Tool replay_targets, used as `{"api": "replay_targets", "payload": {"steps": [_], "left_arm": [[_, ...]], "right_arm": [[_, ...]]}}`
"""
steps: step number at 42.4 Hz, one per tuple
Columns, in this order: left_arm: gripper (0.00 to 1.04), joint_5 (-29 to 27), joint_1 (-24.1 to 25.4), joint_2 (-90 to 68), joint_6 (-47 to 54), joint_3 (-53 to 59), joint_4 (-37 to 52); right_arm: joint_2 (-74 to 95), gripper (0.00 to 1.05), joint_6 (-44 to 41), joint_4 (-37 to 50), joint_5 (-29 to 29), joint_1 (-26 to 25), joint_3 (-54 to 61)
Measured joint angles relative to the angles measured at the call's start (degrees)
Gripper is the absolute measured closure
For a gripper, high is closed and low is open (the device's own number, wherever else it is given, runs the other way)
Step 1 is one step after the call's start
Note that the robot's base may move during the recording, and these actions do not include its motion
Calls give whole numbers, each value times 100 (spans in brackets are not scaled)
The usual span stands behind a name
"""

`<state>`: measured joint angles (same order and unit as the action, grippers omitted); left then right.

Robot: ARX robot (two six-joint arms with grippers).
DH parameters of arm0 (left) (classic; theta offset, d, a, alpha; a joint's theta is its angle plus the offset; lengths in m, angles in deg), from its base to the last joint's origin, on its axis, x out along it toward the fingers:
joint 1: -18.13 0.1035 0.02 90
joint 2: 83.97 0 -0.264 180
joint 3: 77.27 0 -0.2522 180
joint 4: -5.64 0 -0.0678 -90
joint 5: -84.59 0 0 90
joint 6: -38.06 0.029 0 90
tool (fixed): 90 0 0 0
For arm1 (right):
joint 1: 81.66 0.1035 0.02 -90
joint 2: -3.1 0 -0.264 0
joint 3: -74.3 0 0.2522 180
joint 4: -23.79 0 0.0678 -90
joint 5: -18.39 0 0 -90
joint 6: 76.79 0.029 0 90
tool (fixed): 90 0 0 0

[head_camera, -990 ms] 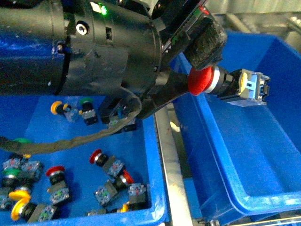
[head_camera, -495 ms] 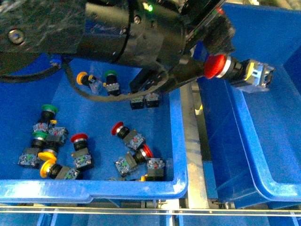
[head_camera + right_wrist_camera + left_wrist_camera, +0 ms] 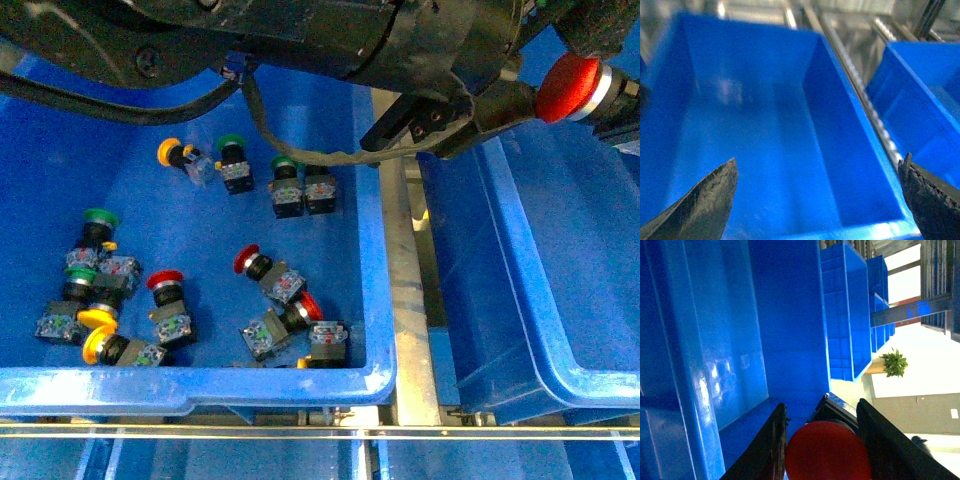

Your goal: Pick red and yellow buttons and place in box

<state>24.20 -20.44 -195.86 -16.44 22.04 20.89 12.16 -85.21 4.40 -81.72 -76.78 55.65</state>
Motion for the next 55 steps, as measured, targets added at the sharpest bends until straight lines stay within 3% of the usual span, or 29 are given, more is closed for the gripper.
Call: {"api": "replay_targets", "payload": {"steps": [5,9,14,24,55], "left_arm": [[71,46,-7,11,17,7,-22],[71,39,-4,13,22,83,-20],[71,44,0,24,46,256,-15],[71,46,0,24,140,328,-17],[71,-24,-72,24,188,420,-7]], "right_arm": [[2070,7,-1499,1187,85,549,-470],[3451,7,-2256,2175,238,732,-691],[4743,7,-2791,2822,422,984,-798],[5274,7,-3165,2715,697,1416,-911],[5816,7,-3899,2673,1082,1687,-1585]]}}
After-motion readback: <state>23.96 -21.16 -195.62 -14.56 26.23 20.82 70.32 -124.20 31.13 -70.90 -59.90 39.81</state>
